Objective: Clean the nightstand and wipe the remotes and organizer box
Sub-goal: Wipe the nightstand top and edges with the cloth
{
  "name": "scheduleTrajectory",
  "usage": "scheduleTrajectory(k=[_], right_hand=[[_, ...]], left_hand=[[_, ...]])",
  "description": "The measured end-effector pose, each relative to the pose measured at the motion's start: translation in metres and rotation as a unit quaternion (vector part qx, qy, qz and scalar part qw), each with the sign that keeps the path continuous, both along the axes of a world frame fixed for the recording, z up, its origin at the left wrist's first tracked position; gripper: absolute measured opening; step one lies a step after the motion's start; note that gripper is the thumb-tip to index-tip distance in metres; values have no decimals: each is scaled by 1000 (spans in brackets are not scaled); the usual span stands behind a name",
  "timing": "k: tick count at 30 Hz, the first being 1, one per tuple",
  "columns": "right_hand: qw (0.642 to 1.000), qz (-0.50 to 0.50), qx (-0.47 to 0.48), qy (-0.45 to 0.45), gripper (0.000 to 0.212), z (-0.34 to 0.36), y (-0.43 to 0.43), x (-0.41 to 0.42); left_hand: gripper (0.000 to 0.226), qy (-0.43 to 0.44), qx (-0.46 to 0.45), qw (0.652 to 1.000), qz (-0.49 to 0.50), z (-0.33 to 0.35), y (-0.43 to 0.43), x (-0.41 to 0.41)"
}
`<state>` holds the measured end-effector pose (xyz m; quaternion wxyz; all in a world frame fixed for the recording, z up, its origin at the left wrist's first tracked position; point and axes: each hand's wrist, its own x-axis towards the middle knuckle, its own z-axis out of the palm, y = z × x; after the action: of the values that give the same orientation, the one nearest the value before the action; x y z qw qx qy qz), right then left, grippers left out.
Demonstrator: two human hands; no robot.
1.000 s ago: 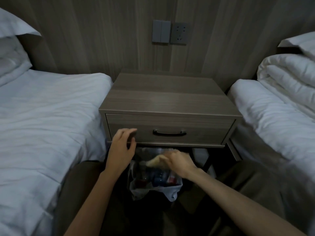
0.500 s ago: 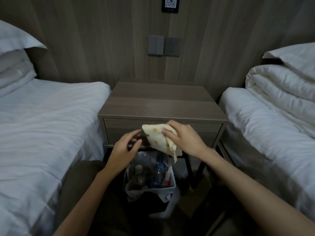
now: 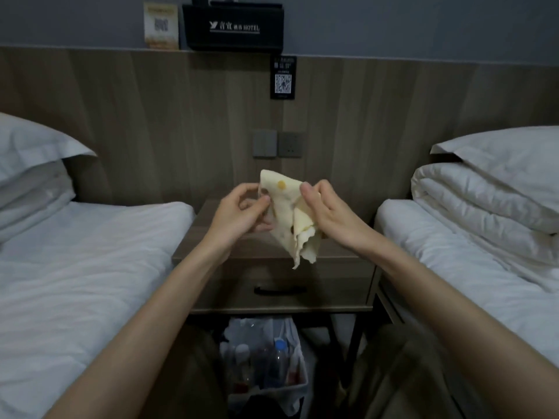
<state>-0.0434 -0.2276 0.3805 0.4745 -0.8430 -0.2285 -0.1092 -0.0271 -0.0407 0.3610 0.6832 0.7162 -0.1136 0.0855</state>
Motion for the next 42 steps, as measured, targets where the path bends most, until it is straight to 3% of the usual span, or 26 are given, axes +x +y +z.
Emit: scheduleTrajectory(k=[4, 8, 12, 15, 20, 26, 31, 35, 42], right_hand=[[999, 9, -29, 24, 27, 21, -6, 7], [997, 37, -65, 31, 17, 30, -12, 20], [997, 62, -19, 44, 15, 37, -25, 28], [998, 27, 11, 54, 16, 42, -35, 36], [982, 11, 139, 124, 12, 42, -46, 53], [994, -43, 95, -19, 5, 40, -37, 72], [994, -22, -21, -108, 51, 36, -18, 71], [976, -99, 58, -183, 22, 48, -18, 94], [962, -192, 77, -177, 13, 105, -44, 164]], left_hand=[[42, 69, -59, 990, -110, 34, -17, 1], [32, 55, -7, 993, -100, 47, -29, 7], [28, 47, 26, 995, -86, 52, -29, 19], [16, 64, 2, 993, -98, 54, -28, 28], [8, 77, -34, 991, -105, 57, -27, 44], [23, 110, -83, 985, -105, 67, -35, 64], [15, 145, -197, 964, -104, 86, -47, 83], [13, 138, -239, 954, -113, 108, -52, 103], [16, 39, 28, 997, -66, 135, -53, 158]])
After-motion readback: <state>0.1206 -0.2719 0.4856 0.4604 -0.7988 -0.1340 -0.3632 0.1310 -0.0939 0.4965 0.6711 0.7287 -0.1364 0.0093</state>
